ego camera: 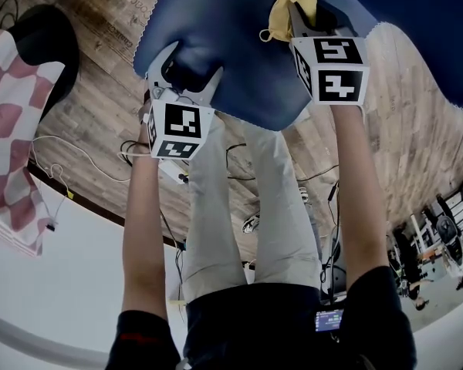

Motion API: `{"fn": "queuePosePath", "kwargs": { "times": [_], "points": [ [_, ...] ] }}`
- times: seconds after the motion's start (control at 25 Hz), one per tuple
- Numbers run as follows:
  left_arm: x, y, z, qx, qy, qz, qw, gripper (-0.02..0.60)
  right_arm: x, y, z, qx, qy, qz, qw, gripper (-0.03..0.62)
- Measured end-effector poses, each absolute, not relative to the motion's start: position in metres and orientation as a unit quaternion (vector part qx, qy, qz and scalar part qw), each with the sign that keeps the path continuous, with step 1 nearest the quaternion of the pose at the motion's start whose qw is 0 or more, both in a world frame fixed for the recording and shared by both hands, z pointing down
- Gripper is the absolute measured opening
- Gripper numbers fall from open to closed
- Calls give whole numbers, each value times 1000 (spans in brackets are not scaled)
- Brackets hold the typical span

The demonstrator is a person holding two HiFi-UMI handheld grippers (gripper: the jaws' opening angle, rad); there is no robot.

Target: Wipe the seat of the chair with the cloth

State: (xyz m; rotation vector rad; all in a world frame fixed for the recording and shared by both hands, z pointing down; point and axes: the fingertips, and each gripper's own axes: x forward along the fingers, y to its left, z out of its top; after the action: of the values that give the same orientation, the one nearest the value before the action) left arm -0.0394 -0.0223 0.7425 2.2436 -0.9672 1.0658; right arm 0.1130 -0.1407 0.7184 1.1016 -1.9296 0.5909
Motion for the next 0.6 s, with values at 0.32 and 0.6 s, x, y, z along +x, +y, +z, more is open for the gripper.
{"fn": "queuePosePath", "kwargs": {
  "times": [0.32,0.6],
  "points": [
    [-38,-23,742,818,-351,390,237,354,149,-125,718,454,-753,242,410,49],
    [-39,-23,742,816,-351,392,238,354,167,-118,718,437,-756,219,436,49]
  ]
}}
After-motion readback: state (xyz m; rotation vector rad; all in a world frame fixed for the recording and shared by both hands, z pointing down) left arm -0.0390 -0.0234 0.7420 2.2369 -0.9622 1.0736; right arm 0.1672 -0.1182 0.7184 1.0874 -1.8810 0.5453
